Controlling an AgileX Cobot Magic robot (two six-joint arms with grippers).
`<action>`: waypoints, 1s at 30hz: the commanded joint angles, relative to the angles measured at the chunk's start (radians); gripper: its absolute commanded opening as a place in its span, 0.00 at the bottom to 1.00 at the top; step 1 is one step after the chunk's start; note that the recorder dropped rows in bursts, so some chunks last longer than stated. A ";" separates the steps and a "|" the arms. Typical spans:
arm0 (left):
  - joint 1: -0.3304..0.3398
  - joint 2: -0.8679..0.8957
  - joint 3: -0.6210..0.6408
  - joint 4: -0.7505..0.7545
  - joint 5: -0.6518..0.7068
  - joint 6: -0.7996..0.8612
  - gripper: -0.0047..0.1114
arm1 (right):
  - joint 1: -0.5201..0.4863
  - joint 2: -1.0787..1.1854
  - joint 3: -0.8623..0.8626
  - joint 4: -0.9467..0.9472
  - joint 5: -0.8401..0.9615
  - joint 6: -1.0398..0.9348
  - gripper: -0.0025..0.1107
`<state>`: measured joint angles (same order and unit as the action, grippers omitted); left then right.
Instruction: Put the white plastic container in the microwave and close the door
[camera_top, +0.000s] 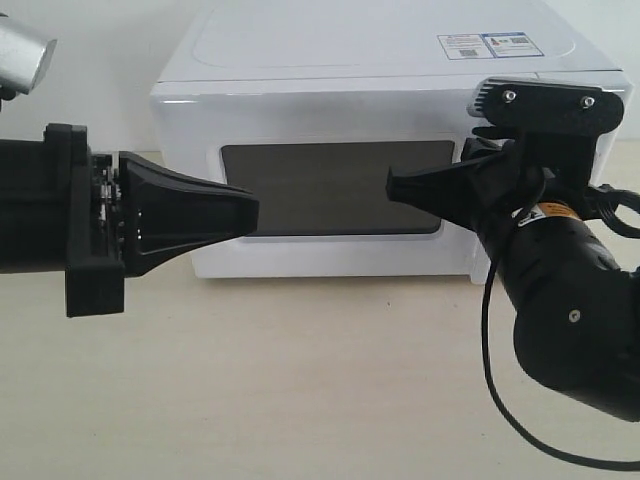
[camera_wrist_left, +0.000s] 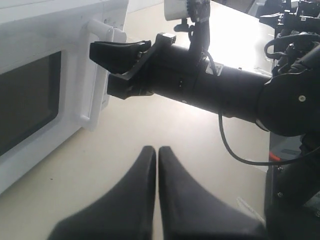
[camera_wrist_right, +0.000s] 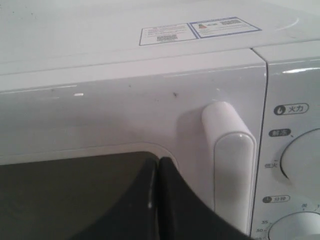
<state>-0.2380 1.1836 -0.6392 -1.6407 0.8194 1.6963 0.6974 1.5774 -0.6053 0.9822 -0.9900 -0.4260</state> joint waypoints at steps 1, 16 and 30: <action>-0.004 -0.003 0.004 -0.016 0.007 0.002 0.07 | 0.001 -0.010 0.006 0.001 -0.007 -0.006 0.02; -0.004 -0.003 0.004 -0.016 0.007 0.002 0.07 | 0.001 -0.010 0.006 0.000 -0.007 0.004 0.02; -0.004 -0.317 0.020 0.206 -0.305 -0.240 0.07 | 0.001 -0.010 0.006 0.000 -0.007 0.004 0.02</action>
<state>-0.2380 0.9587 -0.6359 -1.5183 0.6514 1.5793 0.6974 1.5774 -0.6053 0.9822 -0.9900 -0.4179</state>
